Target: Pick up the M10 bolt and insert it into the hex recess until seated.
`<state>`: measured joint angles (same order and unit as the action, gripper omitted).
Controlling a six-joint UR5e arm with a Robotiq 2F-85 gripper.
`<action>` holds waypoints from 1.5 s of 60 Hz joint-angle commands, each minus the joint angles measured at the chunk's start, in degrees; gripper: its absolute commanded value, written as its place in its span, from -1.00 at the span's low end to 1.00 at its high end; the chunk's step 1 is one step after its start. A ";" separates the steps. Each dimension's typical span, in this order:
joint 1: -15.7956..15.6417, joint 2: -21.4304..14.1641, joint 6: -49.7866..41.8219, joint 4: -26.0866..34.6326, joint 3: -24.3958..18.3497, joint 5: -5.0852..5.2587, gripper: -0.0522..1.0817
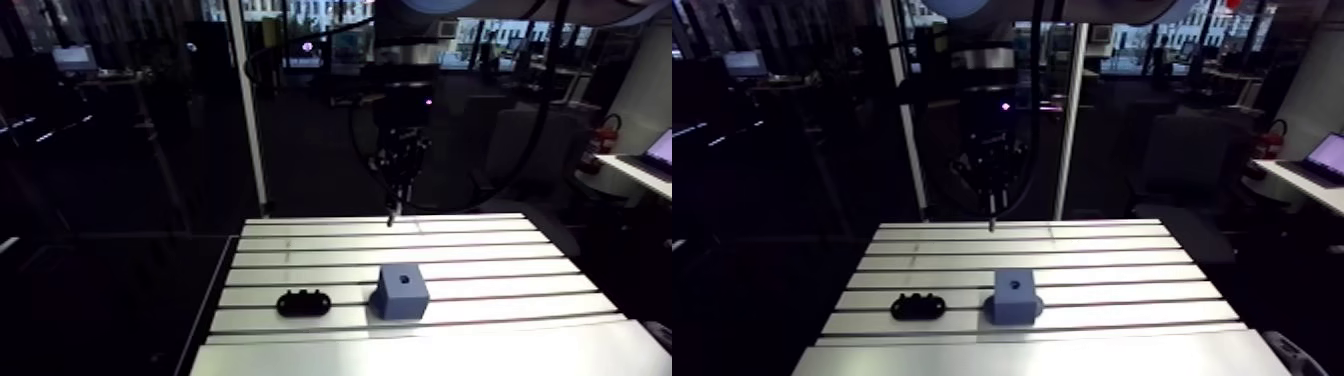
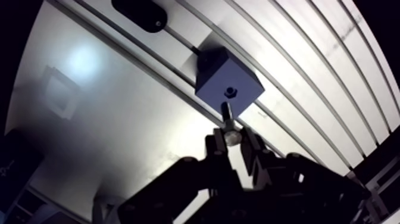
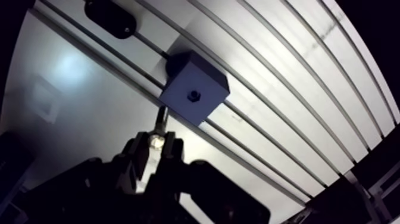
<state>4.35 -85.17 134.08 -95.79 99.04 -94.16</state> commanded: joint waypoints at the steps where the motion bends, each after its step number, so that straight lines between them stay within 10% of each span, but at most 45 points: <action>1: 2.52 -0.03 0.81 1.74 1.34 -1.42 0.99; 90: 1.80 6.90 -2.90 -3.39 2.96 -3.80 0.99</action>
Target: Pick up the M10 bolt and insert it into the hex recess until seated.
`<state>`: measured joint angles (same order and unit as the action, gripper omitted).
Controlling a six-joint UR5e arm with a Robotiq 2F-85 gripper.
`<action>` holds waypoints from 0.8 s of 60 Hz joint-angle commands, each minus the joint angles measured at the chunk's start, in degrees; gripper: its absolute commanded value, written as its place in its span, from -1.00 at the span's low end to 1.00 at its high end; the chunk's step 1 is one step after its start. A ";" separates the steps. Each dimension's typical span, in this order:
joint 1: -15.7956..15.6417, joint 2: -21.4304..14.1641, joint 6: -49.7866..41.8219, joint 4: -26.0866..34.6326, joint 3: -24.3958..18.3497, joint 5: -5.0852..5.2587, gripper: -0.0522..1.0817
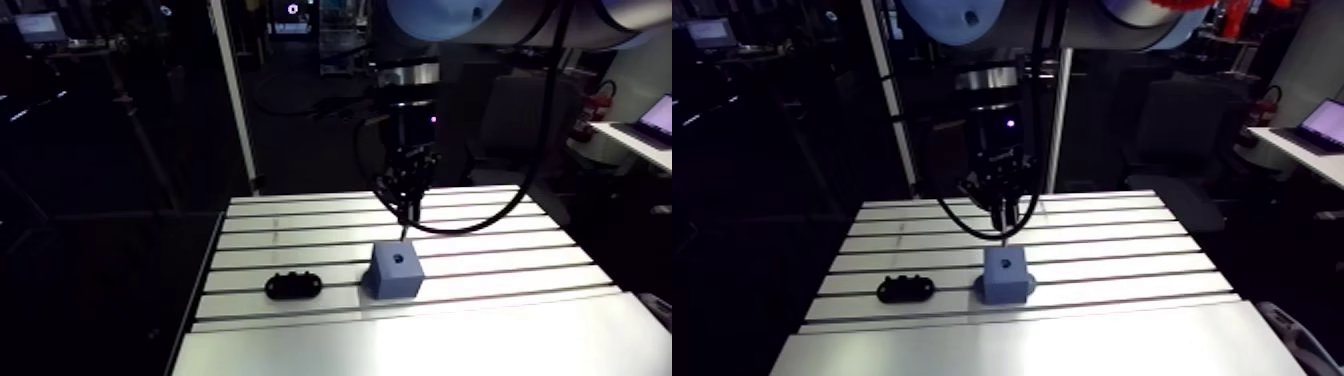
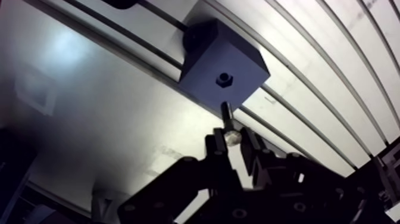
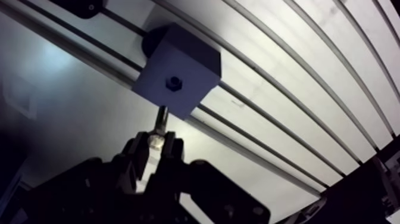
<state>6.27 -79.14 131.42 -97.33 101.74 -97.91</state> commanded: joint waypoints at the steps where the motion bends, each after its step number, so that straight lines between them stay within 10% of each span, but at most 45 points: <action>1: -0.19 0.95 -0.16 -1.85 0.26 -0.04 0.99; 48: -0.20 2.37 -0.15 -2.03 0.70 -0.05 0.99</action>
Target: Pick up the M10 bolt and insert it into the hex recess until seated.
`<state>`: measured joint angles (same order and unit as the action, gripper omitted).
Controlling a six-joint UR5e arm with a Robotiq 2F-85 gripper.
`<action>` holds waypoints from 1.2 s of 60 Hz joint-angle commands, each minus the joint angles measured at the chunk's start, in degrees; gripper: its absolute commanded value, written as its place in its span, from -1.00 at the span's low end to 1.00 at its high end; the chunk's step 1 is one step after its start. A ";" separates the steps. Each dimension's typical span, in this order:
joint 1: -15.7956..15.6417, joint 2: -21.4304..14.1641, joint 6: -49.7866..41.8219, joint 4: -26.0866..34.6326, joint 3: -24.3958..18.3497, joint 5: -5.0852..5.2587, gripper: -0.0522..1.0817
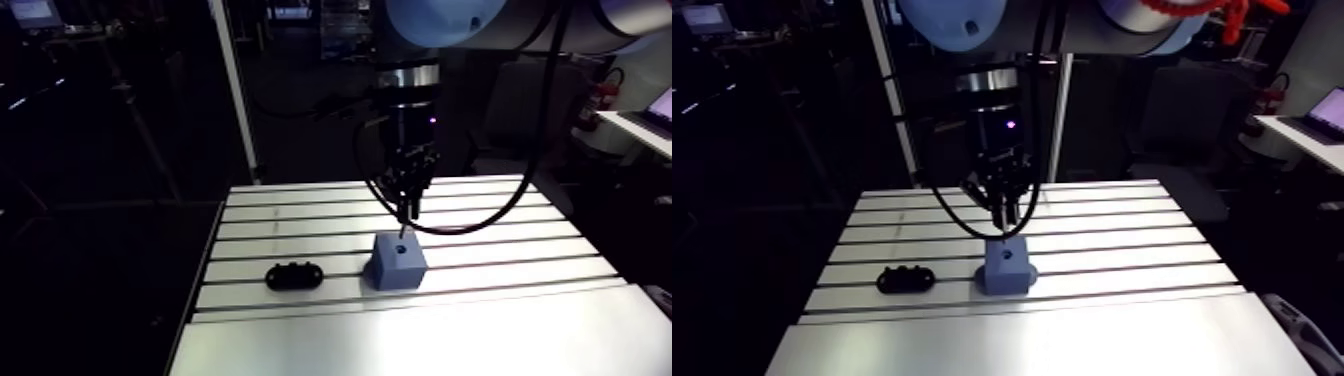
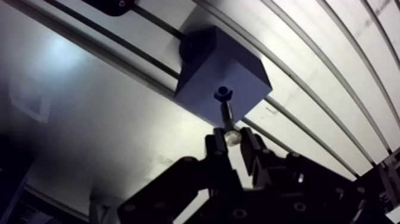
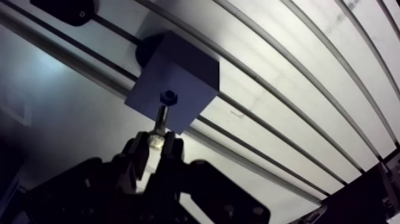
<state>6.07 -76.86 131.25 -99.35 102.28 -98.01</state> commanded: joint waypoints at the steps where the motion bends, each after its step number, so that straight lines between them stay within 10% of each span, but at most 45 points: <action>1: 0.00 0.09 0.03 -0.01 0.15 0.05 0.99; 72: 0.09 1.14 -0.06 -1.67 1.56 -0.12 0.99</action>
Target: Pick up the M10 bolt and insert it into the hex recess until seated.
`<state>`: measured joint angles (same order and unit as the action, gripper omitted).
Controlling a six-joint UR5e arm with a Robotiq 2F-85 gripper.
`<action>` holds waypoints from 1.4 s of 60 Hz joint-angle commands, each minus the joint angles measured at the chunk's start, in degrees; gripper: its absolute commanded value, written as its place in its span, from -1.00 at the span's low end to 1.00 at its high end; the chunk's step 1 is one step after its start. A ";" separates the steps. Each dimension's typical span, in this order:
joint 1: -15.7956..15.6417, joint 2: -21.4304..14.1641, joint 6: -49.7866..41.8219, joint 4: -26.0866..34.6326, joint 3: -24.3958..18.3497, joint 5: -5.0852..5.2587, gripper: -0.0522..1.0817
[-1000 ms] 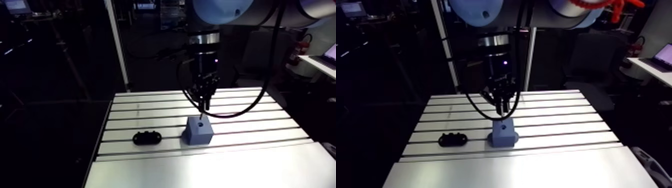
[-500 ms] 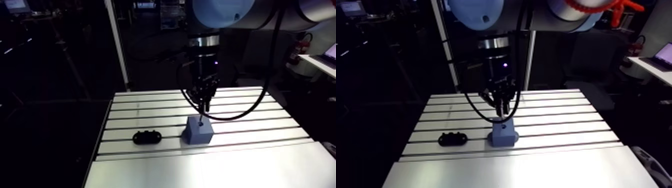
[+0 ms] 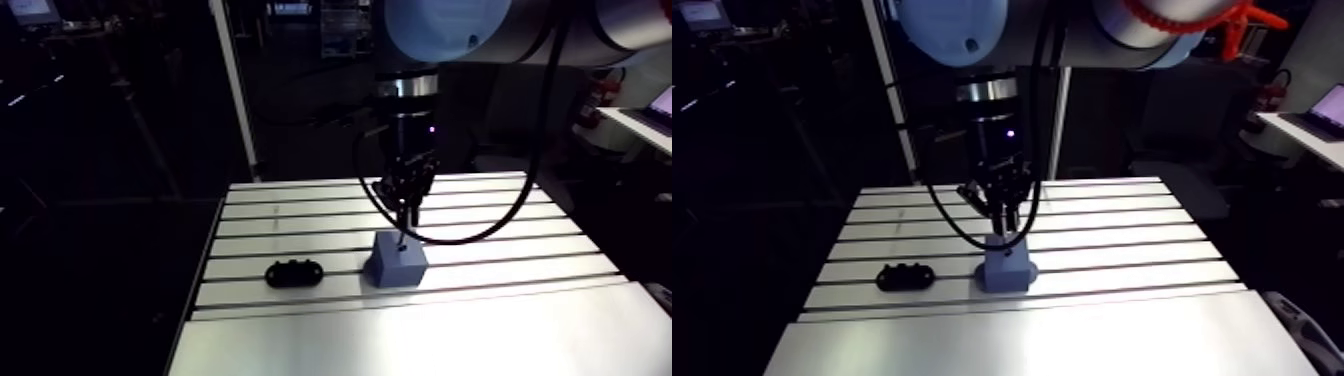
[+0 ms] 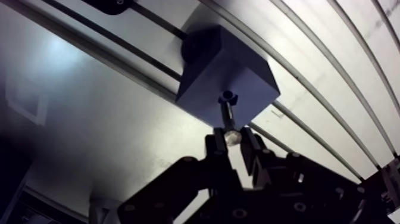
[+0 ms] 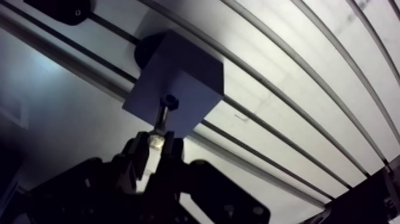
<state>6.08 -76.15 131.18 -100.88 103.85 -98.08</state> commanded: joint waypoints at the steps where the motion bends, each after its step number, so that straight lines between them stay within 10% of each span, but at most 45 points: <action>1: 0.07 0.44 0.00 -0.13 0.00 -0.05 0.99; 84: 0.25 1.67 0.18 -1.82 0.61 0.04 0.99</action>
<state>6.30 -74.58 131.29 -102.57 104.45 -98.04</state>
